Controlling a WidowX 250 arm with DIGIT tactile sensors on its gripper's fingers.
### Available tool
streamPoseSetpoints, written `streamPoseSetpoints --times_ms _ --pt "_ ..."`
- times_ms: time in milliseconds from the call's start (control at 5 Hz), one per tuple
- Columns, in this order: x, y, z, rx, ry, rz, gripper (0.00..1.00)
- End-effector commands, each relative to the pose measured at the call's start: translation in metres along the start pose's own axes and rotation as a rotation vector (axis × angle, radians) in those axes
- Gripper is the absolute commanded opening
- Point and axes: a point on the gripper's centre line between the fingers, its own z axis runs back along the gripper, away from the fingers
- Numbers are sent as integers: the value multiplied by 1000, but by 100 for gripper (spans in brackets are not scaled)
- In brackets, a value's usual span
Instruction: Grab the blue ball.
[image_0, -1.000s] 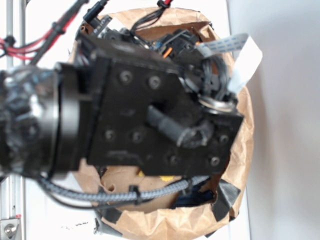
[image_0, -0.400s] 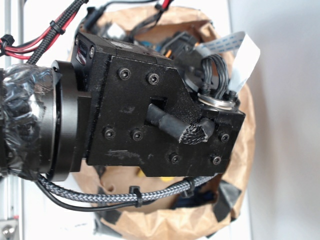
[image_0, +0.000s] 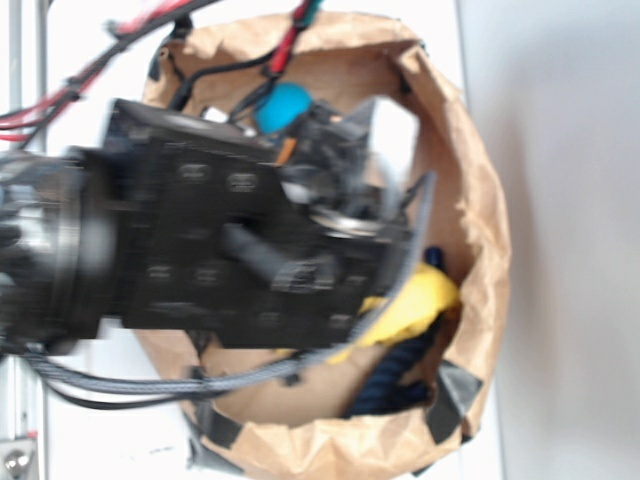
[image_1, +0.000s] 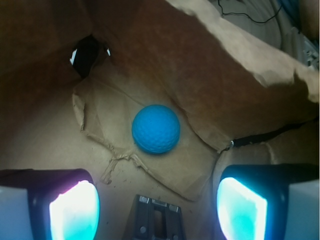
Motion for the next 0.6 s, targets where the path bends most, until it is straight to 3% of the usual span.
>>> streamPoseSetpoints --times_ms 0,200,400 --pt "20 22 -28 -95 67 18 100" --pt "28 20 -36 -91 97 26 100" --pt "31 12 -51 -31 51 21 100"
